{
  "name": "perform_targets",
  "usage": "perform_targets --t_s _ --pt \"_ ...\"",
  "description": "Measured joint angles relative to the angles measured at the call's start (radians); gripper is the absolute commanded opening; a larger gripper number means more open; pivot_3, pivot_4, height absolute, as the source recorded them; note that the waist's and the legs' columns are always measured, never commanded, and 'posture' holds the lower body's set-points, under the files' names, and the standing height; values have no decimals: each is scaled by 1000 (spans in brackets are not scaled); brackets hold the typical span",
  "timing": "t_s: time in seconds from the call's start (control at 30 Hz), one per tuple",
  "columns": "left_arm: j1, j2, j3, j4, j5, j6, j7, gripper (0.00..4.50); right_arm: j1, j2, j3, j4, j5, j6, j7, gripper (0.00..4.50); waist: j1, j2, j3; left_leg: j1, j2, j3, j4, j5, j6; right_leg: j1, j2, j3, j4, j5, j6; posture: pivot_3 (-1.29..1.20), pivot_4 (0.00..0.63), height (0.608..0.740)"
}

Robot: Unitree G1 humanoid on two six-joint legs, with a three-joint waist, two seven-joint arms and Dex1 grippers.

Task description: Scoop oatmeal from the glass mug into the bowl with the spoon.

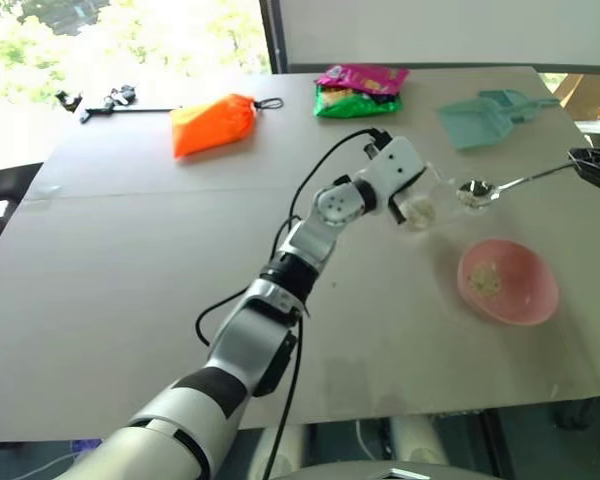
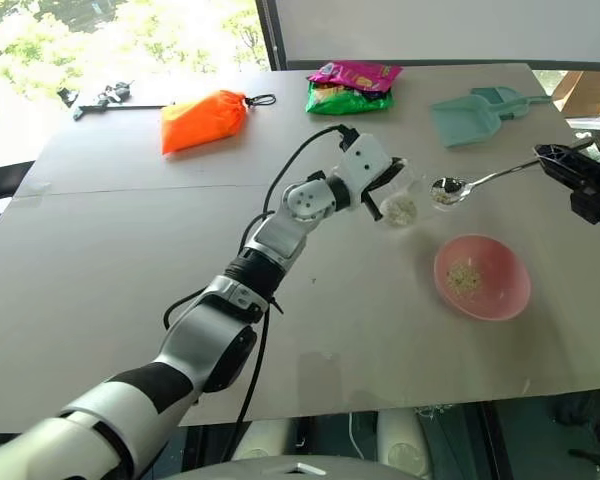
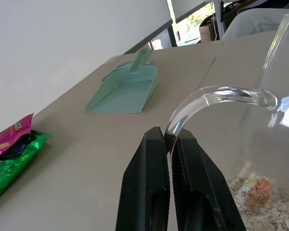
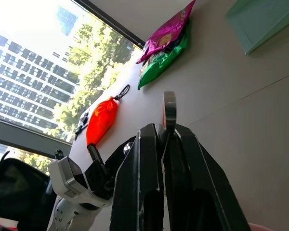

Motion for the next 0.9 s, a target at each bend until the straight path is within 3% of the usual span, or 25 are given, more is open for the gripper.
perform_targets --t_s 0.5,0.9 --pt "-26 -25 0 77 18 -42 -7 29 169 -16 -151 -45 -2 6 121 0 2 0 0 0 0 1 0 0 0 0 0 0 0 0 0 0 150 740" --pt "-32 -32 1 98 36 -56 -7 29 459 -66 -257 -160 -2 8 282 0 3 1 -1 1 0 2 1 1 2 0 0 1 0 0 0 0 150 740"
